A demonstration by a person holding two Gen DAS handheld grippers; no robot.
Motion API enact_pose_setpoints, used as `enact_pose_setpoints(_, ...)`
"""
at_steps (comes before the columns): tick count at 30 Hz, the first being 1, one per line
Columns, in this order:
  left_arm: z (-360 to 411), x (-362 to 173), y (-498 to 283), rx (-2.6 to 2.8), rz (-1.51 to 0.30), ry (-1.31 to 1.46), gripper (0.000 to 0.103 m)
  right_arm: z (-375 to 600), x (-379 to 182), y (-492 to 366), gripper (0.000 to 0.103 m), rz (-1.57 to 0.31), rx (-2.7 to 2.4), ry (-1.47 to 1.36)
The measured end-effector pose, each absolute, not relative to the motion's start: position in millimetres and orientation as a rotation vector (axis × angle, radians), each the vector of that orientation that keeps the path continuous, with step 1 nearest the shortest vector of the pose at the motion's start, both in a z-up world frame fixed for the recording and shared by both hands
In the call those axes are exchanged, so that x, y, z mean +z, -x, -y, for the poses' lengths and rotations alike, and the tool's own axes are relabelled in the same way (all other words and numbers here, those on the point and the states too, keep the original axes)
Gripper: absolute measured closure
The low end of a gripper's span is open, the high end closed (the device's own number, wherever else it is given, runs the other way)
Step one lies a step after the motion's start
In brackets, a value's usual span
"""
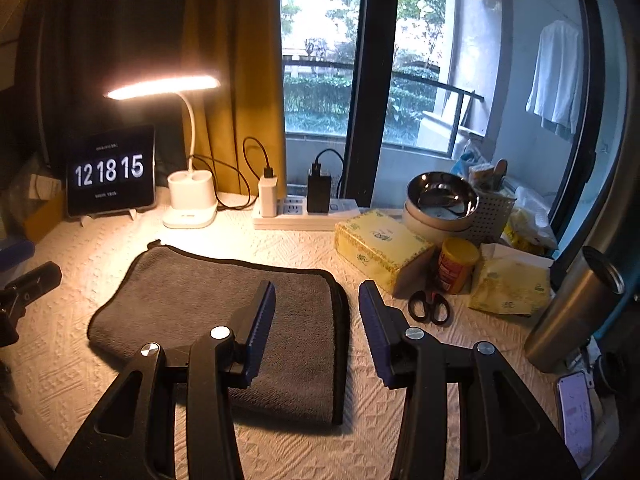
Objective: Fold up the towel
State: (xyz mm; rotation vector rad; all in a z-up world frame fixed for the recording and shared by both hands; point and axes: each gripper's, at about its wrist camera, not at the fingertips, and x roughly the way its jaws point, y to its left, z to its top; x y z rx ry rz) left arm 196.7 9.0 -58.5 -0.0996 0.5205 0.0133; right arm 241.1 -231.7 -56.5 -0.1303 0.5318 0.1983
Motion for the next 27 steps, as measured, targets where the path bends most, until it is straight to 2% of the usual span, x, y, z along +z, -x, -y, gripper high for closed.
enact_pose_setpoints(27,16.4,-13.5,-96.0,0.036,-0.308,0.004,0.006,238.4,-12.2,-149.3,0.057,-0.366,0.212,0.122)
